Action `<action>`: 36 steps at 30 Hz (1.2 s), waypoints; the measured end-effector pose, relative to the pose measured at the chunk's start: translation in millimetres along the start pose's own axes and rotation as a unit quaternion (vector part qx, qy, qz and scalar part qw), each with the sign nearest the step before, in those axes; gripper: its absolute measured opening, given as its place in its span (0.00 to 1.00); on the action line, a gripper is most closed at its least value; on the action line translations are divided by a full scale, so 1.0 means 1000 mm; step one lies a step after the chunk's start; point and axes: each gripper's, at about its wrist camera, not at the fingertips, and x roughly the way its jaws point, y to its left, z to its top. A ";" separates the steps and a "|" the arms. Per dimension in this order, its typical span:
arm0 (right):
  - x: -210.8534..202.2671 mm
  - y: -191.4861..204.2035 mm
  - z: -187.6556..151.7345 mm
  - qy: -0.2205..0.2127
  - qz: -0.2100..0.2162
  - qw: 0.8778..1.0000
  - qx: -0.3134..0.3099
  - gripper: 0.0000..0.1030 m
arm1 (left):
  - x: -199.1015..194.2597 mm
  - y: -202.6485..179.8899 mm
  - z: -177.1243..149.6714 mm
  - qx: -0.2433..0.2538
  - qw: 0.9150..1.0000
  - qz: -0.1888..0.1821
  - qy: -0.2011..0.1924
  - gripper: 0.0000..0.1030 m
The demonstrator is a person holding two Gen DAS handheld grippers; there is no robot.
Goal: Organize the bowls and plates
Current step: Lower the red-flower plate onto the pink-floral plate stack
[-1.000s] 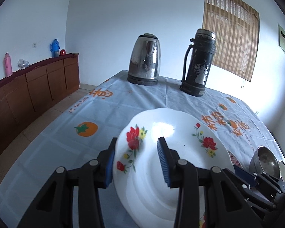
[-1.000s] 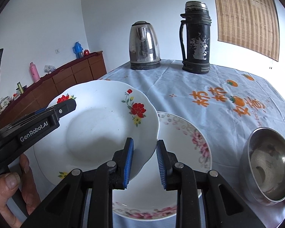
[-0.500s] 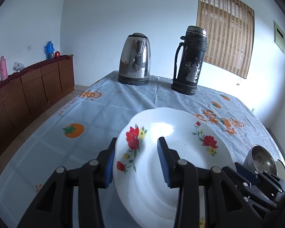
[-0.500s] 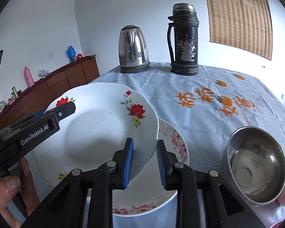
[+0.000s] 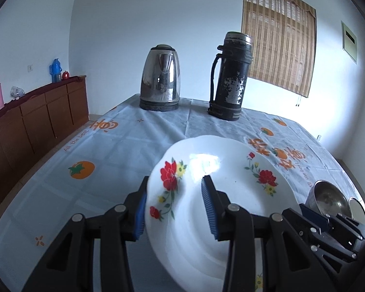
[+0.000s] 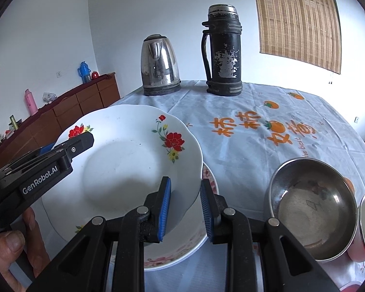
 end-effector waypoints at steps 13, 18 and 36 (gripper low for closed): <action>0.000 -0.007 -0.002 0.002 -0.017 1.000 -0.001 0.25 | 0.009 -0.007 -0.007 0.014 1.000 -0.010 0.008 0.37; 0.001 -0.008 -0.003 0.004 -0.020 1.000 -0.002 0.25 | 0.010 -0.008 -0.008 0.015 1.000 -0.012 0.010 0.37; 0.006 -0.010 -0.005 0.015 -0.032 0.999 -0.003 0.25 | 0.016 -0.012 -0.010 0.024 0.999 -0.017 0.026 0.37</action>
